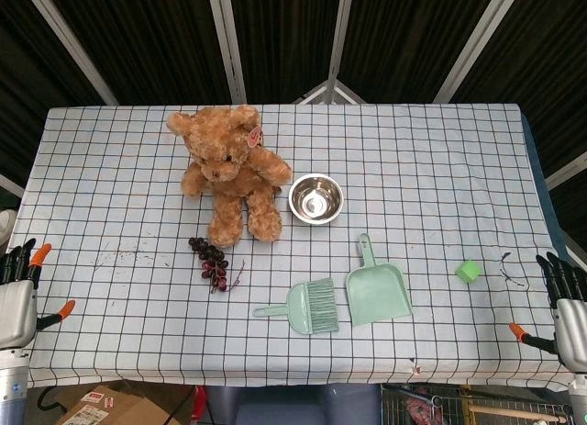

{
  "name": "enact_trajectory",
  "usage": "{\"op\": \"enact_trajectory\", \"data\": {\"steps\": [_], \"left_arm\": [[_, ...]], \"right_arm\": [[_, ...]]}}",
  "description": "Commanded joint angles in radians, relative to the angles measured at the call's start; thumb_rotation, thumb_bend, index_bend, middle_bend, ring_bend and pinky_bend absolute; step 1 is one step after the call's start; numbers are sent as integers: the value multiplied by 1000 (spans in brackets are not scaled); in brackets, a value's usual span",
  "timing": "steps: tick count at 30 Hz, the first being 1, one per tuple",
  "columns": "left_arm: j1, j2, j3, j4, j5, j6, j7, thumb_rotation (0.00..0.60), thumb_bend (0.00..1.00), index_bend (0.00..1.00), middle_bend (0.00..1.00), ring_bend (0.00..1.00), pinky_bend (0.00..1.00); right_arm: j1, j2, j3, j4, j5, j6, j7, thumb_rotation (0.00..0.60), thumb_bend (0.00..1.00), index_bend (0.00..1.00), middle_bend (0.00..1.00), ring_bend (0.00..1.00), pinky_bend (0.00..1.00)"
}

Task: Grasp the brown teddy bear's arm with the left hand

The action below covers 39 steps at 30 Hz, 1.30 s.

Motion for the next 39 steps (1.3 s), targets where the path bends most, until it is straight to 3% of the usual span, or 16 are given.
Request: {"op": "enact_trajectory", "data": {"steps": [1, 9, 16, 27, 39], "left_arm": [[0, 3, -2, 0, -5, -2, -2, 600, 260, 132, 4, 0, 0], [-2, 11, 2, 1, 7, -4, -18, 600, 260, 89, 1, 0, 0], [-44, 50, -15, -31, -60, -124, -74, 600, 252, 80, 0, 0, 0], [-219, 165, -152, -81, -199, -451, -355, 600, 161, 73, 0, 0, 0], [-406, 59, -271, -18, -425, -620, -432, 600, 130, 88, 0, 0, 0]], "right_arm": [[3, -1, 0, 3, 3, -7, -3, 600, 125, 0, 0, 0, 0], [-2, -2, -1, -8, -5, 8, -18, 600, 126, 0, 0, 0, 0], [-3, 1, -8, -8, -17, 7, -9, 600, 125, 0, 0, 0, 0], [21, -7, 6, 19, 50, -58, -2, 600, 126, 0, 0, 0, 0], [29, -9, 15, 36, 99, -91, 4, 600, 126, 0, 0, 0, 0]]}}
